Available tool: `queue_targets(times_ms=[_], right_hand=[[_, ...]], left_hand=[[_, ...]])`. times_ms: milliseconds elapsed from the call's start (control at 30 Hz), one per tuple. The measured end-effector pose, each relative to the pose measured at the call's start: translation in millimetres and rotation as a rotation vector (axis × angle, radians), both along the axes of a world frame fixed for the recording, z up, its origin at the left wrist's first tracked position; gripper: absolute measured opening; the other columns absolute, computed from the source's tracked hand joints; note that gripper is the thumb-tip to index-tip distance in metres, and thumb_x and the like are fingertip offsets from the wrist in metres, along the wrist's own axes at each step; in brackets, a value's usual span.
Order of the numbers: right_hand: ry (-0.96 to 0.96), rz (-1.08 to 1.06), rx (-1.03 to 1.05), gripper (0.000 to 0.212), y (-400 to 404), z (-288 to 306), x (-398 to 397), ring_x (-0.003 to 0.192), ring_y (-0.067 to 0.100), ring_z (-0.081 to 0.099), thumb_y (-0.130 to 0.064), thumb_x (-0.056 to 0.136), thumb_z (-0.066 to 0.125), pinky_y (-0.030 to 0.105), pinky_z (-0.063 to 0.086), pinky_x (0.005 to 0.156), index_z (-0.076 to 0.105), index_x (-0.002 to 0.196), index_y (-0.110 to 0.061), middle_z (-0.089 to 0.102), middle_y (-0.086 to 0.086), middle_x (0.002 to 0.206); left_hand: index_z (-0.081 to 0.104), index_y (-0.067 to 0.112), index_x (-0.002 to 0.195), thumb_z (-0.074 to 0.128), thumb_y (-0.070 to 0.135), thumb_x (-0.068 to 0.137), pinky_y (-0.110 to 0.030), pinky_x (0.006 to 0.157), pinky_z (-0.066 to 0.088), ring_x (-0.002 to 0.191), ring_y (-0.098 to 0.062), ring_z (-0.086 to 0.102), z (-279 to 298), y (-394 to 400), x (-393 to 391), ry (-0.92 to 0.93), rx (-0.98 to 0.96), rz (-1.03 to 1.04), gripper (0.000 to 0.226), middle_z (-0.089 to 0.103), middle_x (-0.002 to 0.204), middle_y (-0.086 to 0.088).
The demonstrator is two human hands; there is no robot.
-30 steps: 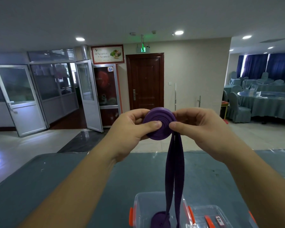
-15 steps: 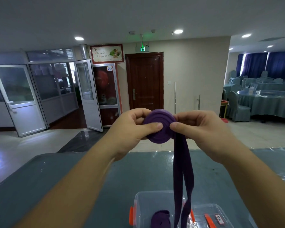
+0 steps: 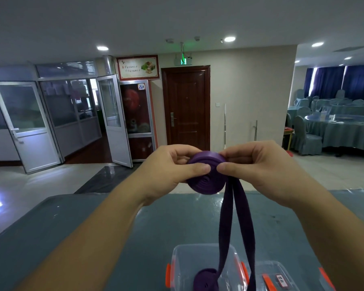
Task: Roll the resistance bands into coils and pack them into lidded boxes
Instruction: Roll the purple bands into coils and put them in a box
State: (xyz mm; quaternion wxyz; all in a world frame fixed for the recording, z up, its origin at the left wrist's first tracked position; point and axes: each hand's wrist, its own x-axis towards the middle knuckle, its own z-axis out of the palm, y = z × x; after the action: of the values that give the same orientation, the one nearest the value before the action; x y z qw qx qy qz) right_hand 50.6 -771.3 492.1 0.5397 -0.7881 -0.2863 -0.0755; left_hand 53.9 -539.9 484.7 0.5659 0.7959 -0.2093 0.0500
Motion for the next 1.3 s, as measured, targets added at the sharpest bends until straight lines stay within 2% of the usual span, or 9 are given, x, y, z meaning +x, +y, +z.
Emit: queue_targets(times_ms=[200,267,400,600,800,900,1000,1167,1300], right_hand=[[0.059,-0.004,0.196,0.033,1.1,-7.6,1.8,0.089,0.023,0.079,-0.032,0.071,0.078,0.031,0.064,0.081,0.081,0.102,-0.021,0.083,0.003,0.092],[0.062,0.01,0.129,0.026,-1.5,-8.4,0.7,0.089,0.02,0.079,-0.029,0.076,0.078,0.032,0.064,0.085,0.081,0.101,-0.023,0.083,0.001,0.091],[0.034,0.005,0.027,0.016,-2.5,-8.9,1.3,0.089,0.014,0.079,-0.017,0.087,0.078,0.03,0.062,0.086,0.081,0.096,-0.03,0.083,-0.004,0.092],[0.083,-0.022,0.2,0.029,0.2,-7.8,6.3,0.091,0.018,0.08,-0.024,0.077,0.08,0.028,0.063,0.087,0.079,0.106,-0.019,0.083,0.002,0.094],[0.025,-0.043,0.103,0.019,3.3,-9.3,3.5,0.087,0.011,0.079,-0.015,0.087,0.078,0.02,0.061,0.084,0.079,0.102,-0.026,0.083,-0.004,0.091],[0.044,-0.059,0.213,0.02,6.8,-10.4,4.1,0.091,0.013,0.079,-0.012,0.088,0.077,0.021,0.061,0.084,0.079,0.104,-0.022,0.083,-0.002,0.094],[0.032,-0.045,0.136,0.018,3.3,-7.4,4.6,0.091,0.014,0.079,-0.013,0.089,0.076,0.023,0.061,0.084,0.079,0.104,-0.023,0.083,-0.001,0.094],[0.009,-0.039,0.035,0.019,5.0,-8.7,1.5,0.088,0.01,0.079,-0.015,0.088,0.077,0.022,0.062,0.084,0.078,0.104,-0.026,0.082,-0.006,0.093],[0.047,-0.038,0.189,0.031,3.8,-15.2,2.8,0.092,0.017,0.079,-0.032,0.077,0.075,0.033,0.062,0.087,0.079,0.106,-0.021,0.083,0.001,0.095]], left_hand=[[0.078,0.014,0.114,0.078,0.025,0.08,-0.043,0.092,0.06,0.103,-0.029,0.077,-3.7,-1.8,1.3,0.083,-0.247,-0.014,0.036,0.08,0.108,-0.013],[0.077,0.015,0.113,0.08,0.023,0.081,-0.039,0.089,0.062,0.099,-0.026,0.078,-4.2,-2.7,-0.8,0.052,-0.176,0.004,0.034,0.081,0.104,-0.01],[0.076,0.025,0.111,0.087,0.02,0.082,-0.035,0.088,0.063,0.094,-0.012,0.077,4.0,-2.1,-5.0,-0.061,0.225,0.058,0.031,0.081,0.099,0.005],[0.074,0.019,0.113,0.084,0.015,0.083,-0.043,0.092,0.063,0.096,-0.02,0.078,-3.4,-7.0,-1.1,-0.043,-0.074,0.121,0.031,0.081,0.101,-0.003],[0.075,0.027,0.114,0.086,0.023,0.084,-0.043,0.092,0.063,0.097,-0.016,0.077,1.1,-1.2,1.6,-0.081,0.157,0.096,0.032,0.08,0.102,0.003],[0.075,0.024,0.115,0.084,0.019,0.086,-0.037,0.09,0.063,0.098,-0.016,0.077,-0.4,-3.1,0.9,-0.093,0.009,0.115,0.031,0.08,0.103,0.002],[0.074,0.021,0.117,0.083,0.014,0.086,-0.039,0.09,0.064,0.098,-0.016,0.077,-6.0,-6.4,0.9,-0.077,-0.027,0.115,0.033,0.08,0.103,0.0],[0.075,0.027,0.113,0.085,0.024,0.085,-0.038,0.087,0.064,0.092,-0.011,0.077,1.2,-0.3,-2.2,-0.11,0.239,0.108,0.031,0.08,0.098,0.006],[0.075,0.017,0.114,0.082,0.014,0.085,-0.044,0.094,0.062,0.098,-0.022,0.078,-2.5,-2.4,-3.0,-0.056,-0.038,0.08,0.03,0.081,0.103,-0.004]])
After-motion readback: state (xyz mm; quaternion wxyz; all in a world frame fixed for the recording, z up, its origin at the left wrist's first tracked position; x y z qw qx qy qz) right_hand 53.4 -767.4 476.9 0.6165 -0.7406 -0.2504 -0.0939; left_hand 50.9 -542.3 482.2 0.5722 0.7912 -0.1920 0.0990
